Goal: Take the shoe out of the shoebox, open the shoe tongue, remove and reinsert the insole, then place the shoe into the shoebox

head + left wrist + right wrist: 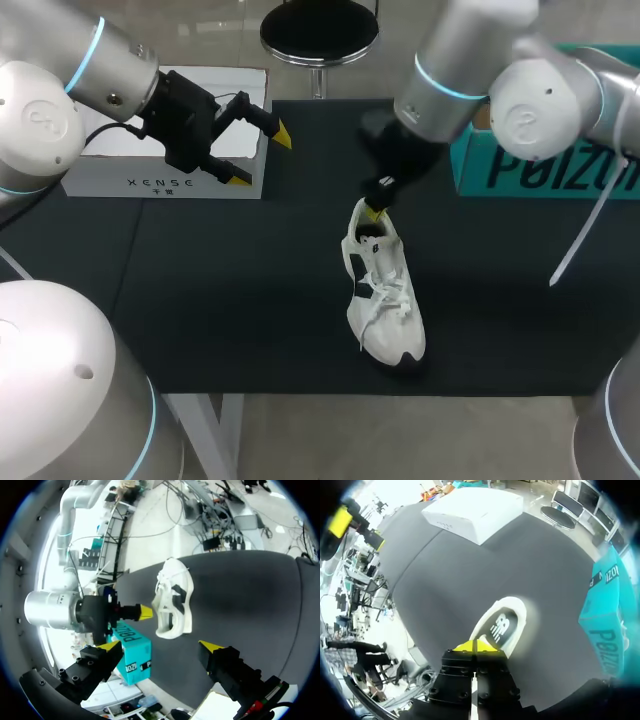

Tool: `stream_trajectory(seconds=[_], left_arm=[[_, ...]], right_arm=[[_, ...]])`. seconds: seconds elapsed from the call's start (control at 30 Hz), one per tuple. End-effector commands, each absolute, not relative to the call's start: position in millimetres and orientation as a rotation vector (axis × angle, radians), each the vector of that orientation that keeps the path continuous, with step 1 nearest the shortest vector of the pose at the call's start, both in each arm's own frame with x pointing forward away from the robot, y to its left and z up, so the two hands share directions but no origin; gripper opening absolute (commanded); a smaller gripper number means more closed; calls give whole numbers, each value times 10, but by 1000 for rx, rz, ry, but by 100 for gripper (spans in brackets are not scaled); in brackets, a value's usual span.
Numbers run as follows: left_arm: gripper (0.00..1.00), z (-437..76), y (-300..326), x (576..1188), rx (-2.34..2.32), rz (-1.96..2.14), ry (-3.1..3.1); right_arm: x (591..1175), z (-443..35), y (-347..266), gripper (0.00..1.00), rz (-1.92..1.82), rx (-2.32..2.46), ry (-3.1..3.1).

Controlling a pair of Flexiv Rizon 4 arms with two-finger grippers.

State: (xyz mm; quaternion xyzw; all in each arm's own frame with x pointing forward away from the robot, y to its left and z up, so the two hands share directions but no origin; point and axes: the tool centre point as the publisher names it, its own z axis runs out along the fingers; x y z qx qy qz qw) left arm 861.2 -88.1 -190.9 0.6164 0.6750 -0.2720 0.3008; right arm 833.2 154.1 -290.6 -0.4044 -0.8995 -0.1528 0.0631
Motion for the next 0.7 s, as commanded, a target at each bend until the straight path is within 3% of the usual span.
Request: stream_trajectory(seconds=[0.03, 0.1, 0.13, 0.17, 0.27, 0.37, 0.7], left_arm=[[100, -1912, -884, 8612, 1637, -719, 1792], [100, -1912, -884, 8612, 1637, -719, 1792], [100, -1912, -884, 8612, 1637, -719, 1792], [100, -1912, -884, 8612, 1637, -719, 1792], [100, -1912, -884, 8612, 1637, -719, 1792], [100, -1912, -884, 8612, 1637, -719, 1792], [100, -1912, -884, 8612, 1637, -719, 1792]], right_arm=[[8319, -2807, 1487, 0, -346, -233, -2521], [8324, -2817, 1471, 0, -70, -189, -2524], [8330, -2820, 1464, 16, 82, -210, -2549], [8371, -2818, 1425, 100, 210, -307, -2589], [8506, -2672, 1237, 100, 249, -845, -2712], [8473, -2366, 1112, 100, -273, -1439, -2622], [8473, -2366, 1112, 100, -273, -1439, -2622]])
